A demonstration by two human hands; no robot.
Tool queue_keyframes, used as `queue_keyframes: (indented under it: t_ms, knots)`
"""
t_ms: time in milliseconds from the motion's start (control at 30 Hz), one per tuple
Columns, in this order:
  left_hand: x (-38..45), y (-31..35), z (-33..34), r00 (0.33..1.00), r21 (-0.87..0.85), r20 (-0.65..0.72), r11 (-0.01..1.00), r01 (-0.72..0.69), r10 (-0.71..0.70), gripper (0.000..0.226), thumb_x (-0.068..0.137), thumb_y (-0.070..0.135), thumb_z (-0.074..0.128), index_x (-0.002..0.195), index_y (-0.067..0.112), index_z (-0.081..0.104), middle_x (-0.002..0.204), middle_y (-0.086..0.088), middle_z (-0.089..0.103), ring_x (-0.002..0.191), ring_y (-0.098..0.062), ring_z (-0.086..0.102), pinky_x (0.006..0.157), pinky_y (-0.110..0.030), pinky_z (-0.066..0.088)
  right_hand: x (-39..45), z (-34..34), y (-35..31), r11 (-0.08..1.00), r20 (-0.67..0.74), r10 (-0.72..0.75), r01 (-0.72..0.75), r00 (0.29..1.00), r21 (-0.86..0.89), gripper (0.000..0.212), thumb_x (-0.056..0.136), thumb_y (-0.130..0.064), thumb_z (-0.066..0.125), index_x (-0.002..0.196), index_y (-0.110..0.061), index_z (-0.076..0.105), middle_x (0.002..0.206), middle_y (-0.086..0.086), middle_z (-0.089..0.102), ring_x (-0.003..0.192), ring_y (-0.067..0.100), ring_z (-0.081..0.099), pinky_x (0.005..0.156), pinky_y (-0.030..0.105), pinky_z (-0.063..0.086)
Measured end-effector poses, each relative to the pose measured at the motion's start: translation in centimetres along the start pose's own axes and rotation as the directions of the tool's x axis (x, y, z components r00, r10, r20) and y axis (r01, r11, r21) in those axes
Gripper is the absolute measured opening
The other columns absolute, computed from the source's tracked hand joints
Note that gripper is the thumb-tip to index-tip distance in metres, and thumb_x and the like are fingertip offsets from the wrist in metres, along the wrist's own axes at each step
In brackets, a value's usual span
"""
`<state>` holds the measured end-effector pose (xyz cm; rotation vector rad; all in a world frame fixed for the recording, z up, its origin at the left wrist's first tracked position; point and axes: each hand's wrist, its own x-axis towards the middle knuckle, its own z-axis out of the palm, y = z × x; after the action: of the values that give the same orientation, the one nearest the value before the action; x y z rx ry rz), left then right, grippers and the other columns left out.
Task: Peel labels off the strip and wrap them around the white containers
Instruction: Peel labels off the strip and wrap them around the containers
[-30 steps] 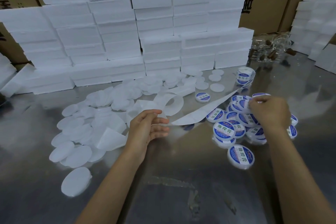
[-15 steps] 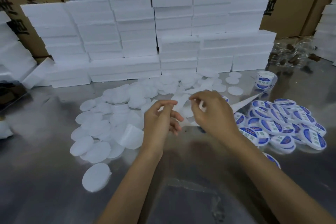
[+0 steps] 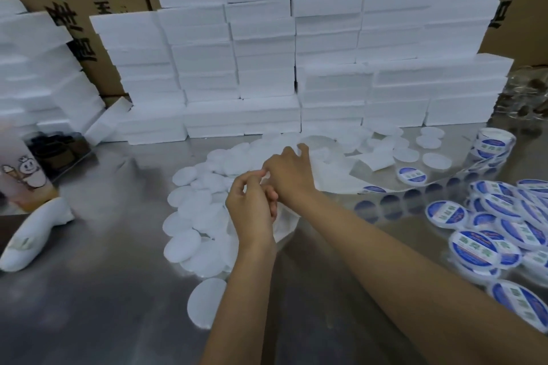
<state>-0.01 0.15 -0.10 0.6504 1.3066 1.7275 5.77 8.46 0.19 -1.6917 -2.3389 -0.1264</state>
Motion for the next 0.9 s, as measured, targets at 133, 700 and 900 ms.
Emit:
queue_keyframes:
  t_ms: [133,700,900]
  knots:
    - [0.4,0.0,-0.1,0.999,-0.007,-0.015,0.999,0.036,-0.036,0.018,0.094,0.01,0.051,0.094,0.014,0.068,0.047,0.002,0.051,0.037,-0.01,0.037,0.035,-0.019,0.029,0.1,0.8,0.1,1.0,-0.126,0.017,-0.014,0.992,0.02,0.025,0.087,-0.02,0.048,0.066,-0.02,0.061,0.064,-0.006,0.055,0.097,0.017,0.051,0.115,0.041,0.006]
    - [-1.8,2.2,1.3,0.936,-0.097,0.329,0.981,0.167,-0.126,0.026,0.101,0.036,0.049,0.117,0.017,0.055,0.095,-0.013,0.073,0.07,-0.028,0.075,0.047,-0.032,0.055,-9.2,-6.1,4.7,0.805,-0.49,0.177,0.161,0.854,0.57,0.009,0.087,-0.023,0.071,0.086,-0.03,0.077,0.081,-0.028,0.061,0.099,0.0,0.049,0.102,0.034,0.028]
    - [-4.0,1.3,2.5,0.868,-0.058,0.482,0.984,0.168,-0.12,0.031,0.103,0.008,0.039,0.13,0.01,0.052,0.092,-0.014,0.076,0.08,-0.032,0.075,0.065,-0.037,0.061,-14.0,-5.2,6.6,0.896,-0.62,0.023,0.259,0.784,0.361,0.008,0.084,-0.014,0.071,0.088,-0.021,0.073,0.096,-0.014,0.071,0.1,0.01,0.056,0.099,0.03,0.033]
